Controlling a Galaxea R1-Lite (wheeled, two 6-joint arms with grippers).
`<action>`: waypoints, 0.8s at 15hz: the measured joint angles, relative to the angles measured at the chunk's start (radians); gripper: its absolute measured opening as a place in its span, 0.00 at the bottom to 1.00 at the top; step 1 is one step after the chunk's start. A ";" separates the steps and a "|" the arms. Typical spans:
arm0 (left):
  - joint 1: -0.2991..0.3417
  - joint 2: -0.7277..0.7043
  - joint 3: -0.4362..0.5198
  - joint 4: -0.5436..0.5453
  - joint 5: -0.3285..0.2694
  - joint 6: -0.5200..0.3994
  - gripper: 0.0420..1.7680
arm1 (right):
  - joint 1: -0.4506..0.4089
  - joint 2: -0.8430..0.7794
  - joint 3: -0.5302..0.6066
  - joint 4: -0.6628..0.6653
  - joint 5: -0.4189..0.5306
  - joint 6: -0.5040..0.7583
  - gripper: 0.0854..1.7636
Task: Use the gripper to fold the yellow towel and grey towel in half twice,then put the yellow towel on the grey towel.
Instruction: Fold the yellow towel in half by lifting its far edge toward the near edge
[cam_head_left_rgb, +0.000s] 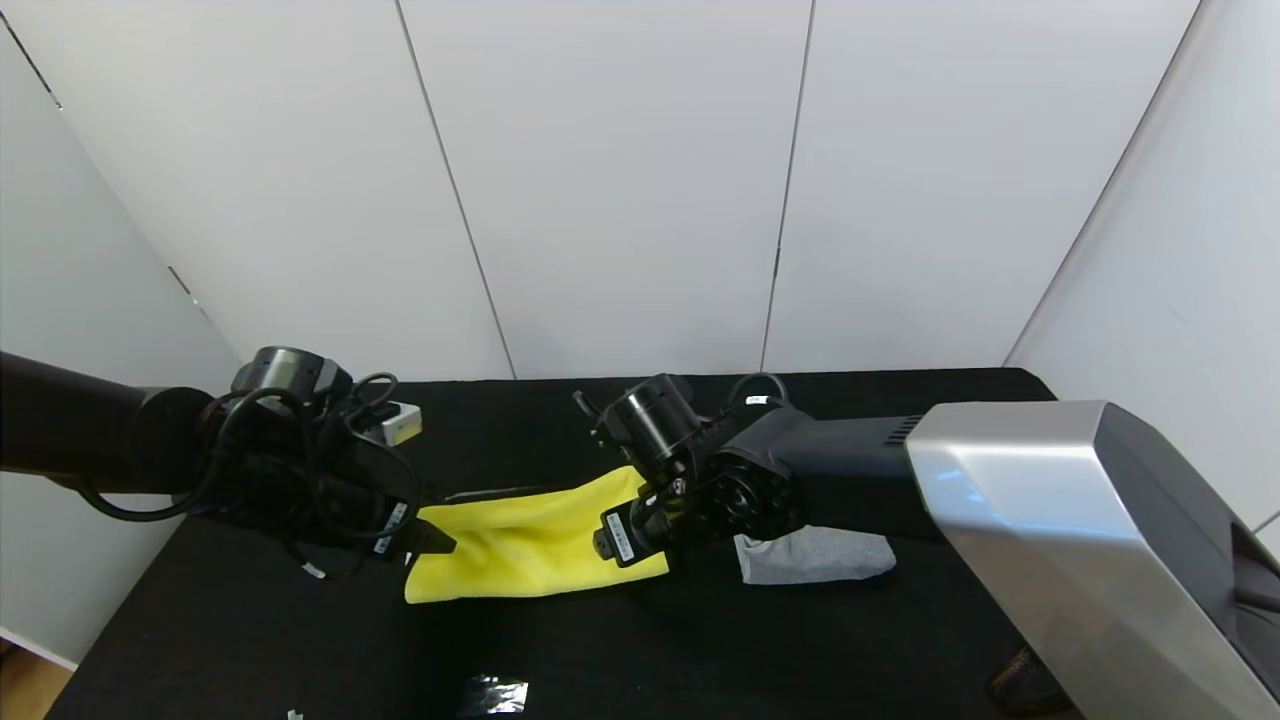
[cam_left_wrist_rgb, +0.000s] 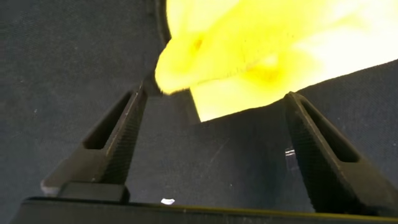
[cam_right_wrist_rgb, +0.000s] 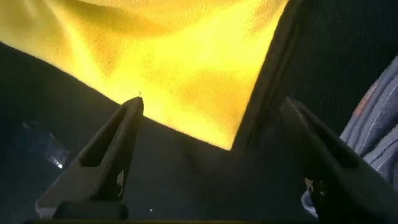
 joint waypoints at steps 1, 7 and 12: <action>0.001 -0.001 0.000 0.003 0.004 0.000 0.89 | 0.001 -0.002 0.000 0.001 0.000 0.005 0.91; -0.006 0.030 0.000 -0.008 0.089 -0.033 0.93 | 0.004 -0.013 0.000 0.003 0.000 0.007 0.94; -0.027 0.096 -0.010 -0.161 0.158 -0.171 0.95 | 0.007 -0.016 0.001 0.002 0.000 0.020 0.95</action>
